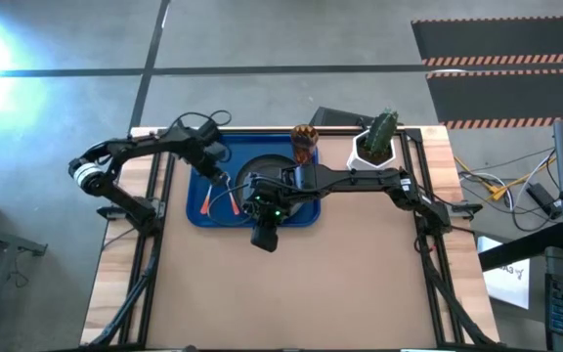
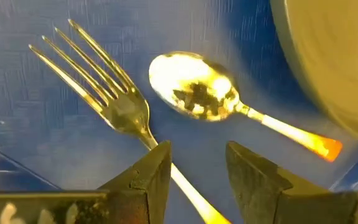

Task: Pick and place plate/cup/fork/spoon on tray
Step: Adjust the orange spoon on the blue tray

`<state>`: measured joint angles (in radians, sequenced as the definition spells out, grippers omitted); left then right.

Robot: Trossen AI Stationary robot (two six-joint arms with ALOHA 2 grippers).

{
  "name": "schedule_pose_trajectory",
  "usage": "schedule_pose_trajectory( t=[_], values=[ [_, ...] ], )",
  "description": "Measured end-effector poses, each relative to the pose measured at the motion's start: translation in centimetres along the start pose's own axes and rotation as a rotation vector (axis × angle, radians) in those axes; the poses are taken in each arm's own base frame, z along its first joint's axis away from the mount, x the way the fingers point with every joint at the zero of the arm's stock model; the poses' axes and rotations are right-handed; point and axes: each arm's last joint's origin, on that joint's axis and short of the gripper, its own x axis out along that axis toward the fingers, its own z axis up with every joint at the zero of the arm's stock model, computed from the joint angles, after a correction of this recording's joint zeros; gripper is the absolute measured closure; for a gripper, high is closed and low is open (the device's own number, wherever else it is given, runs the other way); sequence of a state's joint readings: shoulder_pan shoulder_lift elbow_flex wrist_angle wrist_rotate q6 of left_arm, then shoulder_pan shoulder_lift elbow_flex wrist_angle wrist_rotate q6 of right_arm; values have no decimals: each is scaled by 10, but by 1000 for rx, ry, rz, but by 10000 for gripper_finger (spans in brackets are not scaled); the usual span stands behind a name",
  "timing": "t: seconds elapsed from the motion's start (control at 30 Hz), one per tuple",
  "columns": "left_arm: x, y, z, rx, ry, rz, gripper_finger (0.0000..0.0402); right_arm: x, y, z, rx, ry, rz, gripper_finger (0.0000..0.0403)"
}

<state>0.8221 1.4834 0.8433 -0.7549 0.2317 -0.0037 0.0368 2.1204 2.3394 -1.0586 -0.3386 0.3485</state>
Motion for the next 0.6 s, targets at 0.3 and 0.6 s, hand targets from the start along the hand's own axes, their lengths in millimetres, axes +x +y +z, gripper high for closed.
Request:
schedule_pose_trajectory(
  t=[0.3,0.6],
  values=[
    [0,-4,8,-232,-74,-91,267,1,3,1,-11,-17,8,264],
    [19,-9,-11,-392,13,-85,267,2,7,-1,-38,-12,13,264]
  ],
)
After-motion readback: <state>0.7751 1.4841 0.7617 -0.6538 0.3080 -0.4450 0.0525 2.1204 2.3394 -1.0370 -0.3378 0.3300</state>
